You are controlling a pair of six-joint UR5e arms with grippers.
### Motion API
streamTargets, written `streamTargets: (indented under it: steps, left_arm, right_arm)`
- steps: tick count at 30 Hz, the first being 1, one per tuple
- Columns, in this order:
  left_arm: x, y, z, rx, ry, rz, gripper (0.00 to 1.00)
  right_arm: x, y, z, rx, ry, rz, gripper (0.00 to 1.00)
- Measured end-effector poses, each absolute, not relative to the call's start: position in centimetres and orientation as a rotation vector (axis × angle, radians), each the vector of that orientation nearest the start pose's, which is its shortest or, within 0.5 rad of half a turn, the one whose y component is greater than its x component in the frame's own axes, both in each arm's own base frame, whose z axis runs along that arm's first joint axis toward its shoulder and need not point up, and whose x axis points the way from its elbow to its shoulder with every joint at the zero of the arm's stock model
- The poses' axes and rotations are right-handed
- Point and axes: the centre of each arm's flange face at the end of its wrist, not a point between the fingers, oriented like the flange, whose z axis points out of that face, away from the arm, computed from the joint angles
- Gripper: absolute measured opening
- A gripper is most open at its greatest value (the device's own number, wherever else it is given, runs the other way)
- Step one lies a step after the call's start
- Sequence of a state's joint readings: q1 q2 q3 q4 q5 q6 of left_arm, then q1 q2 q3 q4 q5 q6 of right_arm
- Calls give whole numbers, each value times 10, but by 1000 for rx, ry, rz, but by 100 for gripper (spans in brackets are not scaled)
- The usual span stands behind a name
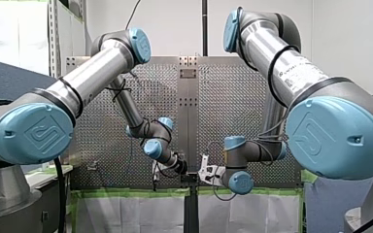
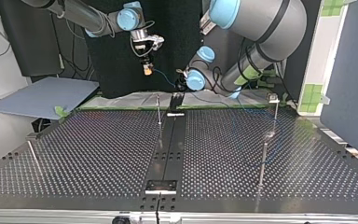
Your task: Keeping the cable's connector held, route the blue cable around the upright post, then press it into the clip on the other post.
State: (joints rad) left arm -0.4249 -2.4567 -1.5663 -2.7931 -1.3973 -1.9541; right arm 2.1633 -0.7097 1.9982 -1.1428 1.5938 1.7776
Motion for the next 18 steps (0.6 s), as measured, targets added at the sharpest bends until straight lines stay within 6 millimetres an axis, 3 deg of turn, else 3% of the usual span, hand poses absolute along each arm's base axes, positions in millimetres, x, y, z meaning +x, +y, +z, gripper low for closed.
streamTargets:
  steps: [18]
  left_arm:
    - [495, -395, -6, 15, 2165, -741, 100]
  right_arm:
    - [397, -362, -49, 1703, -1166, 1633, 0]
